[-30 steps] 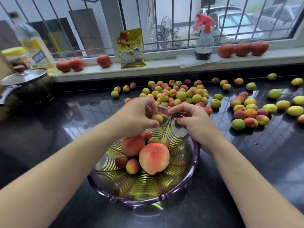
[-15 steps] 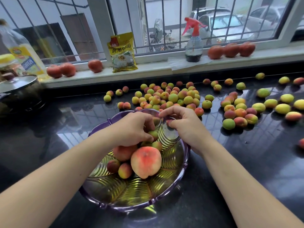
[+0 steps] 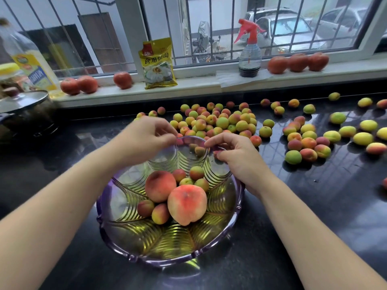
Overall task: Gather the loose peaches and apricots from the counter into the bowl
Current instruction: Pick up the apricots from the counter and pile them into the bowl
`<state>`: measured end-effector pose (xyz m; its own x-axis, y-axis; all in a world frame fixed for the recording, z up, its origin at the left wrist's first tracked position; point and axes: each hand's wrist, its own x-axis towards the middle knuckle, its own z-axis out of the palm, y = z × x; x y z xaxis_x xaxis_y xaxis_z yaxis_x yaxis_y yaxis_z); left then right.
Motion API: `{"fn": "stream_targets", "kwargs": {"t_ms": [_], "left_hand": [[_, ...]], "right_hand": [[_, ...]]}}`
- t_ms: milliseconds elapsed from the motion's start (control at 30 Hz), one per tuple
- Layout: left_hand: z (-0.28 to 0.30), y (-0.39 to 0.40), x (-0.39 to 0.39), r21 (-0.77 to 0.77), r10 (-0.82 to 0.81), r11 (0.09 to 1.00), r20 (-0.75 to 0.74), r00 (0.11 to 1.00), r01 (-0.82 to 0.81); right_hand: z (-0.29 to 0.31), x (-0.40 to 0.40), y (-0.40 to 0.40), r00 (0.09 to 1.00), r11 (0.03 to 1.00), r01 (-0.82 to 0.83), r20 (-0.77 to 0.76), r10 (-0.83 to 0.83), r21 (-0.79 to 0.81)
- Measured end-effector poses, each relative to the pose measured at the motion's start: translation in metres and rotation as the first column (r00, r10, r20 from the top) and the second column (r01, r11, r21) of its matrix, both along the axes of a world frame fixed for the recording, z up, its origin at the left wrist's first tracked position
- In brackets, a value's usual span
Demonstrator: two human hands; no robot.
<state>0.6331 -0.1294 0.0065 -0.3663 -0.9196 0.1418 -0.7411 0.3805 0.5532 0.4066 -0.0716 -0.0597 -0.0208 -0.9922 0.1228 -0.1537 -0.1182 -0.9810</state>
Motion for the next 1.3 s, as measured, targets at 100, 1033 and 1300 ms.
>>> {"fn": "stream_targets", "kwargs": {"t_ms": [100,1033,1300], "left_hand": [[-0.005,-0.011,0.023,-0.093,0.192,0.976,-0.073,0.979,-0.198],[-0.065,-0.195,0.093,0.045,0.089,0.988,0.604,0.792,-0.145],[-0.043,-0.169,0.097,0.057,0.108,0.986,0.497,0.861,-0.156]], "right_hand": [[0.001,0.002,0.0,1.0,1.0,0.013,-0.007,-0.013,-0.009],[0.005,0.058,-0.055,0.94,0.987,-0.131,-0.306,0.152,0.09],[0.005,0.058,-0.056,0.942,0.986,-0.124,-0.298,0.152,0.109]]}}
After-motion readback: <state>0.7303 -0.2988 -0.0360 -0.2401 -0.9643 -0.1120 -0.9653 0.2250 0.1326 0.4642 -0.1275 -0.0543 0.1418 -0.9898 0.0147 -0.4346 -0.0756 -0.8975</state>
